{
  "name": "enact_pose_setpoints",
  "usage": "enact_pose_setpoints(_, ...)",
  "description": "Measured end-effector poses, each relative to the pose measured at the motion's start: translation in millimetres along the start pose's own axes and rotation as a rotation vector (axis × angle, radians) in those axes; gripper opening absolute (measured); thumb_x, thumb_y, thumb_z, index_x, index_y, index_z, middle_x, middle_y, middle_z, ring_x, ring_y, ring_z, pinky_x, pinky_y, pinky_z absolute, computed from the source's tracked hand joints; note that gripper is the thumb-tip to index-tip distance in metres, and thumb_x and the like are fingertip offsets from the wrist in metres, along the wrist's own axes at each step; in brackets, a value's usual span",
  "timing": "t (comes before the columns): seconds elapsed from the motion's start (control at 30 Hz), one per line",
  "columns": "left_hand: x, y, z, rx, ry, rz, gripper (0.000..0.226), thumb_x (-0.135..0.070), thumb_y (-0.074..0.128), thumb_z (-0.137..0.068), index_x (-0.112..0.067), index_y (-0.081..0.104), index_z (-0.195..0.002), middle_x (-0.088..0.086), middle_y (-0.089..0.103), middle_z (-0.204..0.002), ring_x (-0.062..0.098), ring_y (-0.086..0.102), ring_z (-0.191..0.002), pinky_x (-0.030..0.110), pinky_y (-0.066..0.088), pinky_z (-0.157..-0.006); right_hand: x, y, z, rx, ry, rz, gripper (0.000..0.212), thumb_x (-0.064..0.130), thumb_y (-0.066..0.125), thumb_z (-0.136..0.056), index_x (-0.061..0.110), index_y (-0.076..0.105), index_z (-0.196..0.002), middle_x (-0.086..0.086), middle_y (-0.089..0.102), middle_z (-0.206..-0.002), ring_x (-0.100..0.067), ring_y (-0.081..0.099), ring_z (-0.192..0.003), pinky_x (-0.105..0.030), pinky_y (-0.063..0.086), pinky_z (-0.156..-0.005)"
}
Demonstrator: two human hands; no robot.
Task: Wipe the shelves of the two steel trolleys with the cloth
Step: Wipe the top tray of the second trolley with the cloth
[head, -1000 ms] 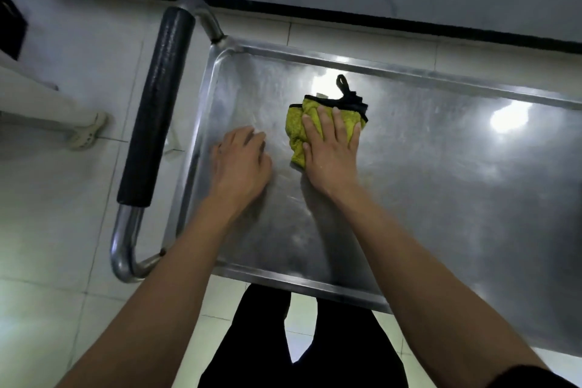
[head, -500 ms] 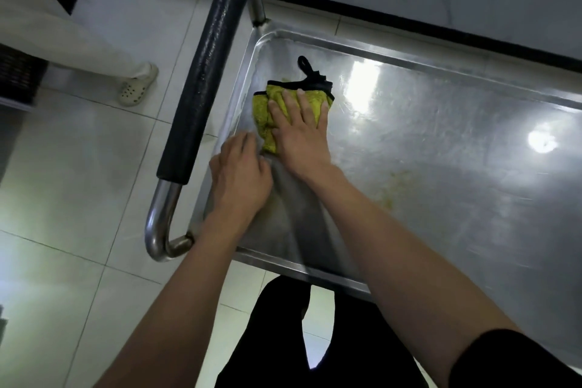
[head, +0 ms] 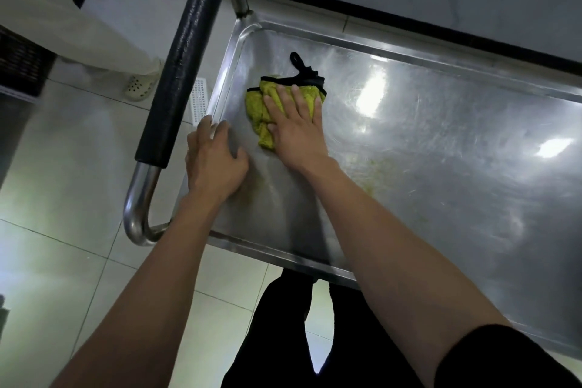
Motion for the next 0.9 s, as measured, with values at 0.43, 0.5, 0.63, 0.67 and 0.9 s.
enact_pose_setpoints(0.43,-39.7,8.7,4.3,0.08,-0.009,0.012,0.056,-0.027,0.055,-0.076,-0.008,0.043,-0.128,0.009,0.044,-0.134,0.033,0.033,-0.13,0.055,0.045,-0.099,-37.5,-15.1,25.3,-0.015,0.076,0.051,0.055,0.036,0.032,-0.107,0.029,0.017,-0.16,-0.001,0.005,-0.169,-0.026,-0.008,-0.155,-0.061,-0.005,-0.121)
enact_pose_setpoints(0.5,-44.9,12.8,5.2,0.078,0.016,-0.037,0.058,-0.026,0.054,-0.077,-0.007,0.042,-0.131,0.01,0.041,-0.138,0.034,0.032,-0.131,0.056,0.044,-0.099,-32.1,-15.2,21.8,-0.016,0.064,0.053,0.055,0.036,0.033,-0.107,0.03,0.018,-0.16,-0.001,0.006,-0.169,-0.027,-0.007,-0.155,-0.061,-0.005,-0.12)
enact_pose_setpoints(0.63,-49.3,22.2,8.9,0.105,0.031,-0.107,0.064,-0.029,0.053,-0.083,-0.004,0.039,-0.14,0.016,0.023,-0.156,0.037,0.02,-0.141,0.057,0.036,-0.107,-13.4,-12.1,7.1,-0.003,-0.002,0.058,0.055,0.038,0.033,-0.106,0.03,0.02,-0.159,-0.003,0.008,-0.169,-0.029,-0.005,-0.155,-0.062,-0.005,-0.12)
enact_pose_setpoints(0.67,-49.2,23.6,9.2,0.105,0.036,-0.122,0.064,-0.029,0.054,-0.083,-0.003,0.039,-0.139,0.017,0.021,-0.158,0.037,0.018,-0.143,0.057,0.034,-0.108,-12.2,-11.7,5.1,-0.002,-0.004,0.052,0.055,0.038,0.032,-0.106,0.031,0.021,-0.159,-0.003,0.008,-0.169,-0.028,-0.005,-0.155,-0.062,-0.005,-0.12)
enact_pose_setpoints(0.9,-51.2,24.9,11.8,0.067,0.054,-0.122,0.069,-0.03,0.053,-0.081,-0.001,0.038,-0.141,0.019,0.021,-0.158,0.037,0.018,-0.145,0.056,0.033,-0.111,-13.9,-11.2,6.2,-0.019,0.014,0.043,0.053,0.042,0.029,-0.106,0.033,0.022,-0.159,-0.001,0.01,-0.169,-0.026,-0.004,-0.156,-0.06,-0.004,-0.121)
Point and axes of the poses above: each hand's wrist, its own z-axis away from the middle knuckle, its own y-axis out of the palm, x = y × z, the point moved 5 cm from there along -z, towards the middle knuckle
